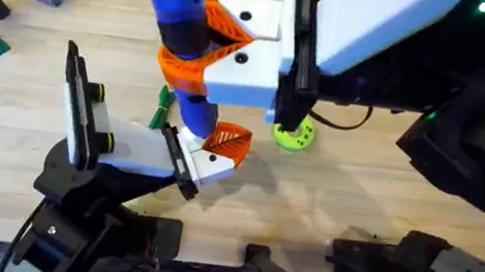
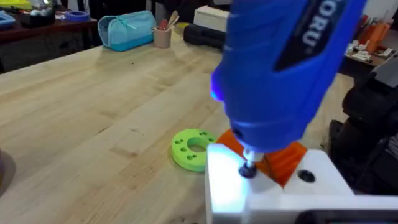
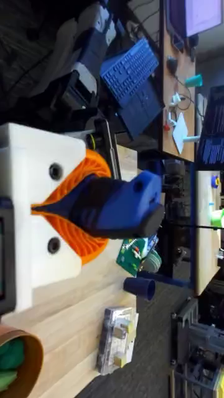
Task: Pick up the gripper from the table and insert it into the empty holder that is missing its gripper. Then pick up a screw, insert it into the mounting hole, and use the screwdriver to tighten it. Finally, clean up the table by picking up the vegetable and placing it into the bucket.
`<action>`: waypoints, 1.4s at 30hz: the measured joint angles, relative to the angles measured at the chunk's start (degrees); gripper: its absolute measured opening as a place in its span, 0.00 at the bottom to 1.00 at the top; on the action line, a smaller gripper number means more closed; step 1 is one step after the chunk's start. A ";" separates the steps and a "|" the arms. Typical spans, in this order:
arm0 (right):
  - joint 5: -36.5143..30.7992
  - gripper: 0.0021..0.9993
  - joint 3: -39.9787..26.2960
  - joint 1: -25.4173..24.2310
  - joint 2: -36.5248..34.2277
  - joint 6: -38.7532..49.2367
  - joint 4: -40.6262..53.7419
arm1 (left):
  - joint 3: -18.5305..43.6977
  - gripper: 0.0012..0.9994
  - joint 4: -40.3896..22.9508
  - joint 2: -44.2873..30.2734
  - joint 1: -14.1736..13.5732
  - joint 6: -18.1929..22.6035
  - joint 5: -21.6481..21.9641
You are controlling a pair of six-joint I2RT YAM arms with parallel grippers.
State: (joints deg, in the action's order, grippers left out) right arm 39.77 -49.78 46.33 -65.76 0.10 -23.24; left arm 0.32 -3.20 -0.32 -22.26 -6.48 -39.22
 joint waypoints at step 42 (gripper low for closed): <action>1.66 0.02 -5.35 -2.69 1.56 -3.90 -2.81 | 0.00 0.02 0.02 0.00 0.00 0.02 0.00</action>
State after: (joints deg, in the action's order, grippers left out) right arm 41.42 -55.13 43.64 -64.19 -3.81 -26.06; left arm 0.32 -3.18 -0.32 -22.26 -6.46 -39.22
